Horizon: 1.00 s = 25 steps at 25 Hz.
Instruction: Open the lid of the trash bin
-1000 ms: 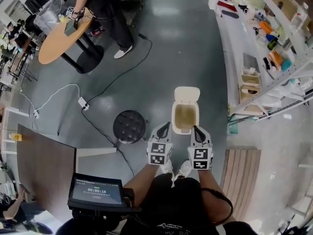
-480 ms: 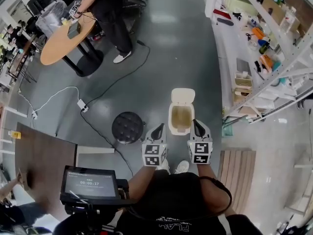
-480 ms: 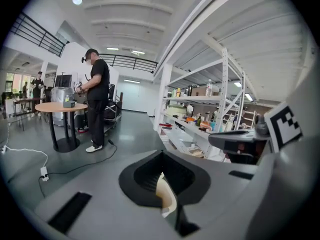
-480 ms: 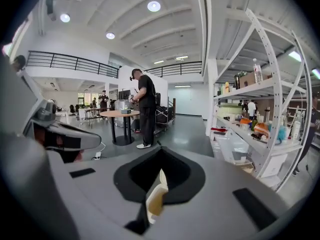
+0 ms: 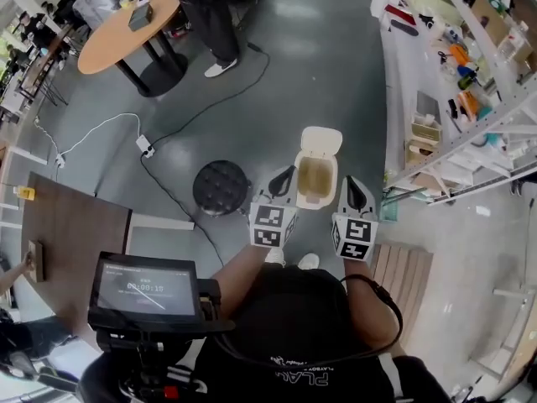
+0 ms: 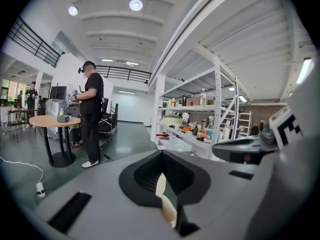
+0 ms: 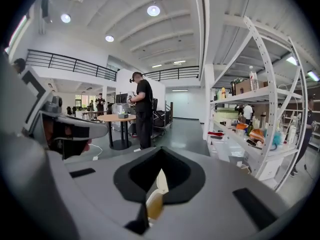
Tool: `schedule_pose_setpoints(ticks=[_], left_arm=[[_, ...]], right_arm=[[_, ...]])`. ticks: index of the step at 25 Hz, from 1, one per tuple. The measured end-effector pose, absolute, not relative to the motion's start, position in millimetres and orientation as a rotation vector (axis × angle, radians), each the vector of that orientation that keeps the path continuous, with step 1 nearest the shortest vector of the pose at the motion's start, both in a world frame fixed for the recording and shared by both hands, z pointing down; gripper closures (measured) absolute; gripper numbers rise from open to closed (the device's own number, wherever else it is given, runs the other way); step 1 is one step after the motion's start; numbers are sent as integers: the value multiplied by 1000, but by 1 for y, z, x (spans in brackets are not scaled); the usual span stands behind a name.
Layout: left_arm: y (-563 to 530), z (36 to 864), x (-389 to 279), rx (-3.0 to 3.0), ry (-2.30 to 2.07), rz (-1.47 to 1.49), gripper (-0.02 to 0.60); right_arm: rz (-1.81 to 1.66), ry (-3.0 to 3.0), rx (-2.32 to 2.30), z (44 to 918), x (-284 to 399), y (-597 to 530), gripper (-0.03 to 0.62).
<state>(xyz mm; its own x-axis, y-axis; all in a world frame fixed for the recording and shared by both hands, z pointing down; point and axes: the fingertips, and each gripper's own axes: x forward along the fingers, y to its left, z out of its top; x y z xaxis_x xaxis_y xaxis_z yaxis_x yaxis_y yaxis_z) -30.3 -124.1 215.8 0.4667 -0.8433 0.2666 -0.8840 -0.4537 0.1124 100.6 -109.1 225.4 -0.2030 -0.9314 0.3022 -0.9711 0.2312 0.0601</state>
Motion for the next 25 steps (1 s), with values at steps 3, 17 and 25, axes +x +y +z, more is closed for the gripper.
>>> schedule_pose_setpoints(ticks=[3, 17, 25], left_arm=[[-123, 212, -33, 2481, -1496, 250, 583], [-103, 216, -39, 2517, -1473, 273, 583], [-81, 210, -60, 2561, -1507, 319, 583]], right_arm=[[195, -2247, 1761, 222, 93, -106, 597], [189, -2248, 1758, 223, 81, -90, 597], [188, -2267, 1767, 225, 61, -60, 597]])
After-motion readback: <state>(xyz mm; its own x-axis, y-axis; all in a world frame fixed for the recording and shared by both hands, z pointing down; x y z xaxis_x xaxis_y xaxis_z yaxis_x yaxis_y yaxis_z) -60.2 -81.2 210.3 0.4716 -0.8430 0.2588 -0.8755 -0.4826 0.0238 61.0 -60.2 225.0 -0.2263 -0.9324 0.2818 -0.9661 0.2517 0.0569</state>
